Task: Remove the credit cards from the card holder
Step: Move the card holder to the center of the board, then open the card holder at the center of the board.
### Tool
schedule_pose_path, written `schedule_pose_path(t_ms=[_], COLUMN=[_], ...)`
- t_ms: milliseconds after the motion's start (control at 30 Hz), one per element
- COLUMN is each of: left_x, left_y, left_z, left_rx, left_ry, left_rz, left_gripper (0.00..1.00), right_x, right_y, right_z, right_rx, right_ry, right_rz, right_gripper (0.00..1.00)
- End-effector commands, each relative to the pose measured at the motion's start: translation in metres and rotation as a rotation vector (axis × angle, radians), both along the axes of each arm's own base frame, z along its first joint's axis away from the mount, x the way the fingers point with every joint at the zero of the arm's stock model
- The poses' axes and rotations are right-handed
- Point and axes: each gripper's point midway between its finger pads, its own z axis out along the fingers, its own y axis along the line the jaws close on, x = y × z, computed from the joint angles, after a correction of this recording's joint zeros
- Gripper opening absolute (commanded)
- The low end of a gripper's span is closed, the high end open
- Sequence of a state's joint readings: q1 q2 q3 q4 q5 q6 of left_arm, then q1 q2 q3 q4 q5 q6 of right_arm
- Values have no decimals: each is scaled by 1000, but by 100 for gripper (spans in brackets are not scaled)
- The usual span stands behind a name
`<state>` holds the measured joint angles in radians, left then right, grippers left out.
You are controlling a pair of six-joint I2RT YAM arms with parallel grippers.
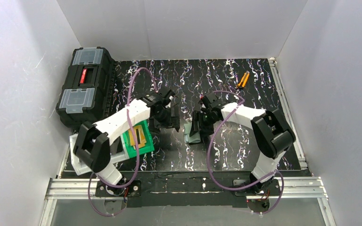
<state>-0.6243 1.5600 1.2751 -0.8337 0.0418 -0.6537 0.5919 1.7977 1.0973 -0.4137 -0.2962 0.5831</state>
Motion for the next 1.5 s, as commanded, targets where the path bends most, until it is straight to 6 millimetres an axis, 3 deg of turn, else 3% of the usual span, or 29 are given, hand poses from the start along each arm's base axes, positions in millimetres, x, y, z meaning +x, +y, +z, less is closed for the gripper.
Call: schedule_pose_path(t_ms=[0, 67, 267, 400, 700, 933, 1200, 1467], left_x=[0, 2, 7, 10, 15, 15, 16, 15], left_y=[-30, -39, -62, -71, -78, -89, -85, -81], left_z=[-11, -18, -27, -33, -57, -64, -77, -99], left_rx=[7, 34, 61, 86, 129, 96, 121, 178], left_ry=[-11, -20, -39, -49, -42, -40, -42, -49], left_rz=[-29, -44, -73, -90, -95, -107, -101, -122], left_gripper=[87, 83, 72, 69, 63, 60, 57, 41], right_x=[-29, -34, -42, -42, -38, -46, -48, -49], right_y=[-1, -10, -20, -18, -7, -14, -14, -17], right_z=[18, 22, 27, 20, -6, -28, -33, -35], right_rx=[59, 51, 94, 103, 125, 75, 69, 53], right_ry=[-7, -30, -48, -31, 35, 91, 111, 117], right_rz=[3, -28, -124, -145, -175, -205, -207, -214], right_gripper=[74, 78, 77, 61, 54, 37, 24, 17])
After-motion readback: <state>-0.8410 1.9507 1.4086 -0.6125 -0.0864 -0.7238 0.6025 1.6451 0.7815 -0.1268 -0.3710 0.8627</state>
